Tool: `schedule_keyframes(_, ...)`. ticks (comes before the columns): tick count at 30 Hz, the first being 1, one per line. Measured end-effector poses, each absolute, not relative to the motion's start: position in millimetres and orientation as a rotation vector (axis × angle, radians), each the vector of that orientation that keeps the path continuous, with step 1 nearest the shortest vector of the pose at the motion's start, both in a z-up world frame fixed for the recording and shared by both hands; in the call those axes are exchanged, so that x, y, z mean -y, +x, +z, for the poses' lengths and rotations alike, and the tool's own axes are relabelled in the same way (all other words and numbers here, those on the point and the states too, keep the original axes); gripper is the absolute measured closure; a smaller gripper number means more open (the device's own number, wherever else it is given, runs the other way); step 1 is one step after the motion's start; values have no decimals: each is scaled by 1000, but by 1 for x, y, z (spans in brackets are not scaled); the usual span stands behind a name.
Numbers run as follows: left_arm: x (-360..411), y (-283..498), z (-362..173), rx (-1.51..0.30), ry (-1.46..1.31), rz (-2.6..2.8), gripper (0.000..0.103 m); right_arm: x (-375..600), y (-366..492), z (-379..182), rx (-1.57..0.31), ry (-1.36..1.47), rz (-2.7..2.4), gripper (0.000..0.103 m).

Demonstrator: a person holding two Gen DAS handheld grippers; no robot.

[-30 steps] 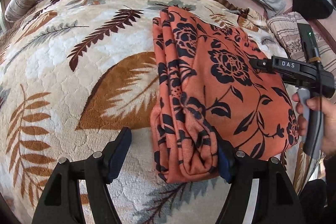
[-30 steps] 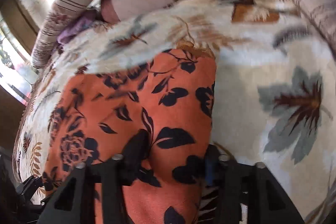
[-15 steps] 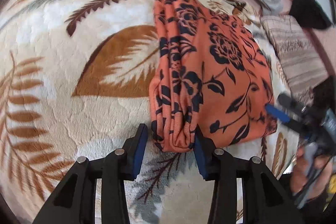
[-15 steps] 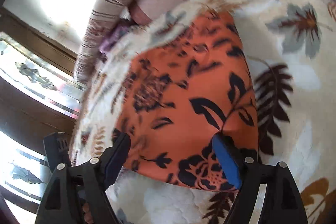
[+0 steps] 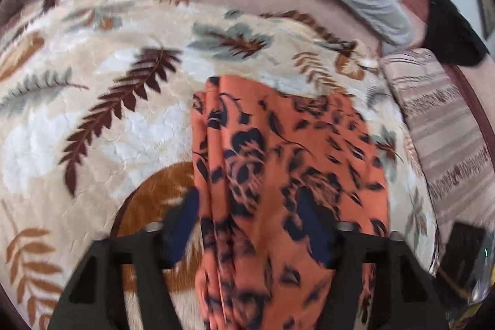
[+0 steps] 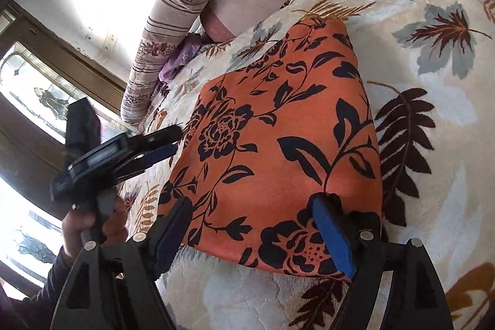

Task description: Fold small clothes

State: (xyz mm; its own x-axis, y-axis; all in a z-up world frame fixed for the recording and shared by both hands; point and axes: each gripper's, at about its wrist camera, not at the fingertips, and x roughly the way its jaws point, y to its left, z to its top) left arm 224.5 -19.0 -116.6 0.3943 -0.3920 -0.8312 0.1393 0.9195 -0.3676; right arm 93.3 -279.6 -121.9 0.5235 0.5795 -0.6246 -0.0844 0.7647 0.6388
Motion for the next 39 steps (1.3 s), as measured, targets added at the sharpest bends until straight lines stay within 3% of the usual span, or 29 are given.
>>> schedule_keyframes(1, 16, 236, -132, -1171, -300, -321, 70, 279, 93, -122, -944, 588, 429, 20)
schedule_keyframes(3, 2, 238, -143, -1176, -444, -313, 71, 277, 94, -122, -945, 572, 438, 20)
schedule_keyframes(12, 20, 208, -113, -1094, -269, -265, 71, 278, 93, -124, -934, 585, 444, 20)
schedule_keyframes(14, 19, 185, -99, -1047, -220, -278, 58, 280, 93, -125, -928, 603, 449, 20)
schedule_keyframes(15, 19, 170, -95, -1028, -206, -288, 41, 282, 93, -125, -926, 613, 450, 20)
schedule_keyframes(16, 17, 155, -95, -1015, -191, -298, 38, 283, 93, -126, -925, 623, 451, 20)
schedule_keyframes(18, 19, 136, -111, -1066, -138, -255, 42, 285, 93, -126, -924, 643, 450, 20)
schedule_keyframes(19, 20, 132, -128, -1132, -140, -249, 57, 285, 93, -126, -923, 652, 449, 20)
schedule_keyframes(24, 10, 120, -124, -1117, -237, -246, 59, 288, 92, -122, -948, 685, 421, 20)
schedule_keyframes(28, 13, 108, -122, -1091, -160, -249, 57, 292, 78, -99, -883, 662, 387, 20)
schedule_keyframes(30, 10, 109, -137, -1133, -193, -245, 54, 297, 78, -115, -938, 694, 334, 14)
schedule_keyframes(32, 10, 107, -129, -1131, -193, -237, 54, 301, 81, -125, -975, 714, 324, 17)
schedule_keyframes(36, 11, 107, -127, -1125, -172, -239, 54, 298, 82, -85, -894, 612, 297, 15)
schedule_keyframes(39, 9, 107, -129, -1124, -191, -242, 54, 315, 99, -83, -898, 638, 235, 15)
